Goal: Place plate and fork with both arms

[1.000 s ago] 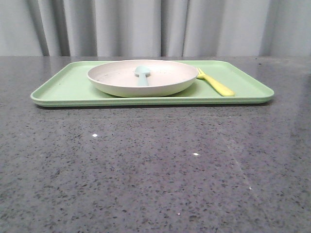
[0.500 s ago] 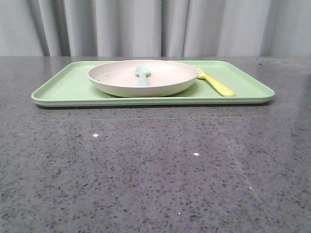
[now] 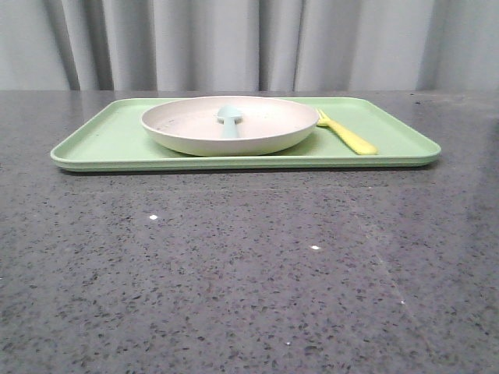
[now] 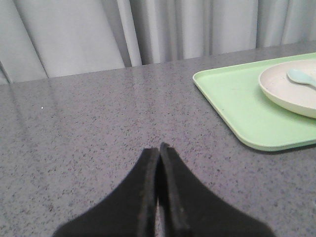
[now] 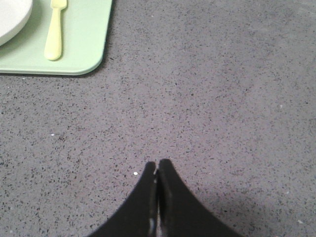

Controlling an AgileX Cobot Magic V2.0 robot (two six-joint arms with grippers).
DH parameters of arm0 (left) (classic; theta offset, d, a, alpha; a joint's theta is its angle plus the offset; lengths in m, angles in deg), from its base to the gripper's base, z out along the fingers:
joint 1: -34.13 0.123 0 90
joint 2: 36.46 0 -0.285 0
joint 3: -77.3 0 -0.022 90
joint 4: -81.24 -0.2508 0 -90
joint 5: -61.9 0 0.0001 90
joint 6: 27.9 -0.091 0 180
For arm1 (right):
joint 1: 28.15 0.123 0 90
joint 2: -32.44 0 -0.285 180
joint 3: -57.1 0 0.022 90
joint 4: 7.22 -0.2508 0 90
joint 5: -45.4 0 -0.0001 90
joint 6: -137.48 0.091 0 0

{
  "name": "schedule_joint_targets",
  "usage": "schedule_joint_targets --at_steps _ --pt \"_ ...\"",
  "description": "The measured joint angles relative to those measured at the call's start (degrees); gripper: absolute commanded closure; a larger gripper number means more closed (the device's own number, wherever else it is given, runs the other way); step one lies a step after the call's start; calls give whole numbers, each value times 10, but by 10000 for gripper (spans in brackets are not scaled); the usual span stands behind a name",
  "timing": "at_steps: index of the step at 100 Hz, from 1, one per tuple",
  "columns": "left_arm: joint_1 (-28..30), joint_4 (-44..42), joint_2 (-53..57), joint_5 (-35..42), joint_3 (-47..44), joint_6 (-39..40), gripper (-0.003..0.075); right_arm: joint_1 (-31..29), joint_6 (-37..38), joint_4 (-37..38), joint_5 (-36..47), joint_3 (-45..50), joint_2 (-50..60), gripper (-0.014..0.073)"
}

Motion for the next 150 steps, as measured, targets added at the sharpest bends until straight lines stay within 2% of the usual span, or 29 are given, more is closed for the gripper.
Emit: schedule_joint_targets --at_steps 21,34,150 --pt "0 -16 107 0 -73 0 741 0 0 0 0 0 0 713" --pt "0 -18 143 3 -82 0 741 0 0 0 0 0 0 713" --pt "0 -30 143 3 -82 0 741 0 0 0 0 0 0 713"
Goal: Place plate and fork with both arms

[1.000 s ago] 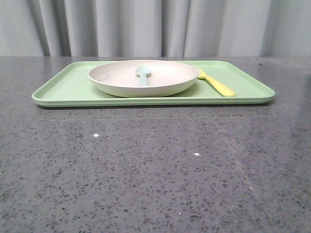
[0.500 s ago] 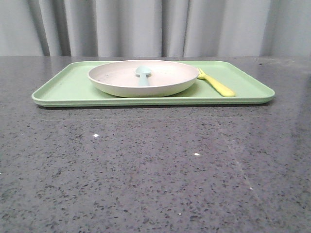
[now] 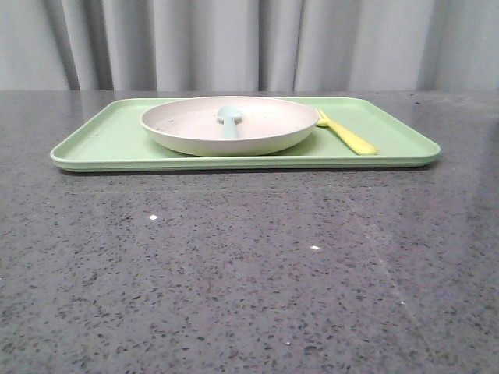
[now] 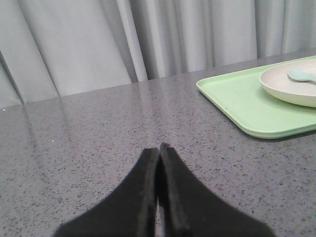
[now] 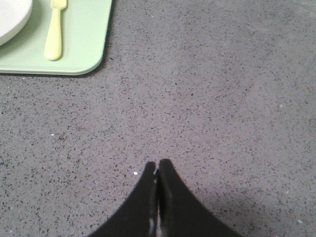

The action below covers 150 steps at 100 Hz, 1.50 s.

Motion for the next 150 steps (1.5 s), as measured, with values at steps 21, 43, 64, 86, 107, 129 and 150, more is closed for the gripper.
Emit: schedule_joint_targets --at_steps 21,43,64,86,107,129,150 --pt "0 0 0 0 0 0 741 0 0 0 0 0 0 713" --pt "0 0 0 0 0 0 741 0 0 1 0 0 0 713" --pt "0 0 0 0 0 0 741 0 0 7 88 37 47 713" --pt "0 0 0 0 0 0 741 0 0 24 276 168 143 713" --pt "0 0 0 0 0 0 741 0 0 25 347 281 229 713" --pt "0 0 0 0 0 0 741 0 0 25 394 344 252 713" --pt "0 0 0 0 0 0 741 0 -9 24 445 374 253 713"
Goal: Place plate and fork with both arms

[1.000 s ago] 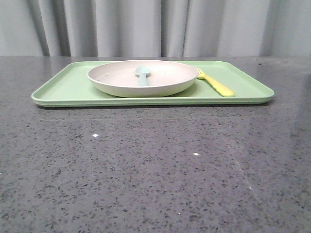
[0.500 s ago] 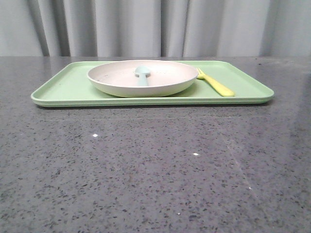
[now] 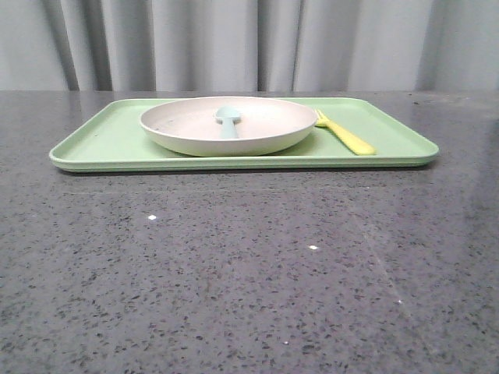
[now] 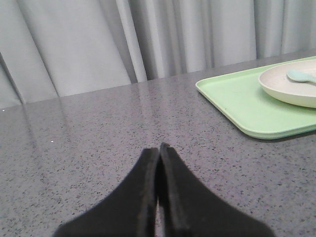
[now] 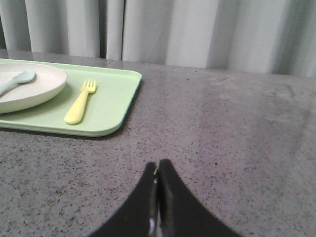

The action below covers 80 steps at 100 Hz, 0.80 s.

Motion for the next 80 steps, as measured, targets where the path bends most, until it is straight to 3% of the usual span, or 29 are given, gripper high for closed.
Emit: schedule_joint_targets --at_steps 26,80 --pt "0 0 0 0 0 0 741 0 -22 -15 50 19 0 713" --pt "0 0 0 0 0 0 741 0 -28 -19 51 19 0 713"
